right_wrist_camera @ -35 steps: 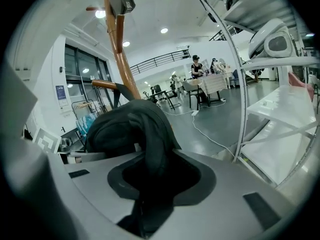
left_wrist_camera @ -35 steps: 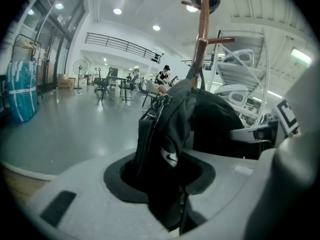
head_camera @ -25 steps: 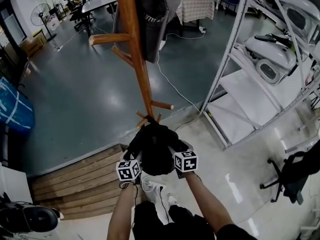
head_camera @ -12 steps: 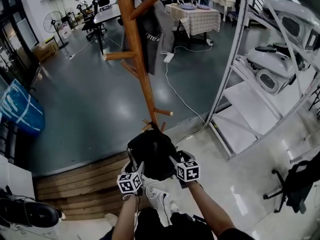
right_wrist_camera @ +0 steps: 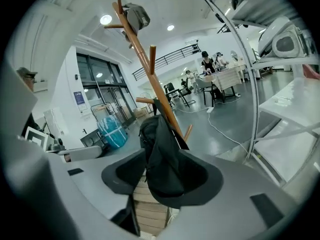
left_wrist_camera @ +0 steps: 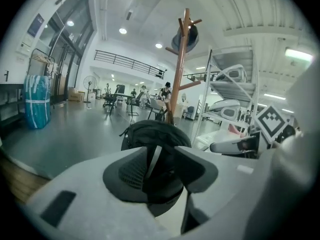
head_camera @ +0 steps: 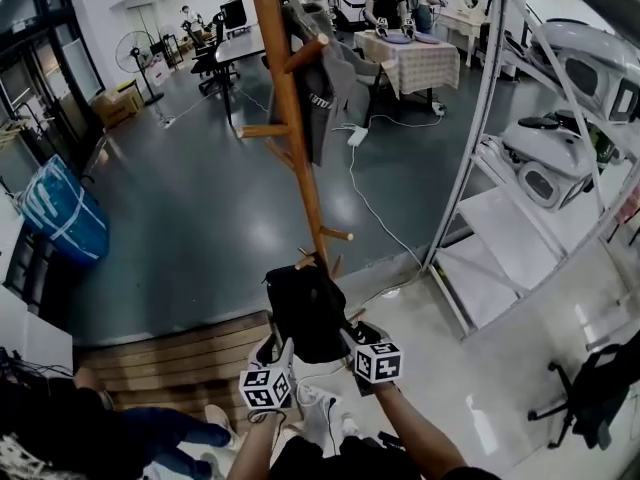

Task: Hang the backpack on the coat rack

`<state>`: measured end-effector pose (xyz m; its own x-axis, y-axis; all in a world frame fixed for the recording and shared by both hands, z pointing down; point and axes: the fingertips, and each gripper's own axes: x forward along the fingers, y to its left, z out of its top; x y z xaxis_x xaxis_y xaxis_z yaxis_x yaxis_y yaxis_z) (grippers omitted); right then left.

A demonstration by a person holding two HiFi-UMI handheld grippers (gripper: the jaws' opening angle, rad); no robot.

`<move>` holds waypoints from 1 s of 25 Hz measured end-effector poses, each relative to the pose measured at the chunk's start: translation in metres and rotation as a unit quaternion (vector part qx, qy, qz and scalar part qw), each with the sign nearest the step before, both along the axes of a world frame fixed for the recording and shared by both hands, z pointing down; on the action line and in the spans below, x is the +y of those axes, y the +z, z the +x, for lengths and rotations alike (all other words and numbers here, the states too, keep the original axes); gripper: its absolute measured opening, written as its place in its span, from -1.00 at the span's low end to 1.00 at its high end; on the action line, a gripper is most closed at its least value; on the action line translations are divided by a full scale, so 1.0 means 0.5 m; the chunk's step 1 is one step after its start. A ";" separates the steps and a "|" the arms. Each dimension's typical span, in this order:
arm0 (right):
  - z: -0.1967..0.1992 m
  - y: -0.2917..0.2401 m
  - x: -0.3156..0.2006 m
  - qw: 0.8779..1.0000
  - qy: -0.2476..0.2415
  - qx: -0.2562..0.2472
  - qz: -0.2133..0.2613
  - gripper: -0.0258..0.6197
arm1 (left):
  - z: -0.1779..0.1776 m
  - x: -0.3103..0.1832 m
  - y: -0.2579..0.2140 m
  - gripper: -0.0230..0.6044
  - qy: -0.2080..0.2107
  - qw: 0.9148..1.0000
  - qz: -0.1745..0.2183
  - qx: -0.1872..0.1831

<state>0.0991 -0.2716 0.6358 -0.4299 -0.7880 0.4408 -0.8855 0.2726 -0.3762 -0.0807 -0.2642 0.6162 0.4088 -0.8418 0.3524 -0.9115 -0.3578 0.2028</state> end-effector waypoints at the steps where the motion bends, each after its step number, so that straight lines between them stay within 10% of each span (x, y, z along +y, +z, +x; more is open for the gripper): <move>1: -0.007 -0.009 0.007 1.000 0.000 -0.002 0.000 -0.29 | -0.003 0.008 -0.019 -0.47 0.000 1.000 0.011 0.004; 3: -0.017 -0.025 0.020 1.000 0.002 -0.001 0.001 -0.40 | -0.008 0.022 -0.058 -0.75 0.003 0.999 0.033 0.014; 12: -0.061 -0.132 0.087 0.999 0.024 -0.002 0.049 -0.85 | -0.031 0.085 -0.172 -0.87 0.036 0.996 0.070 0.050; 25: -0.155 -0.325 0.238 0.992 0.046 0.004 0.121 -0.88 | -0.073 0.232 -0.322 -0.87 0.086 0.985 0.145 0.040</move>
<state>0.0214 -0.1525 0.4731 -0.3489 -0.9068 0.2366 -0.9136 0.2729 -0.3014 -0.1174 -0.1480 0.4553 0.5700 -0.8188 0.0683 -0.8183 -0.5582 0.1374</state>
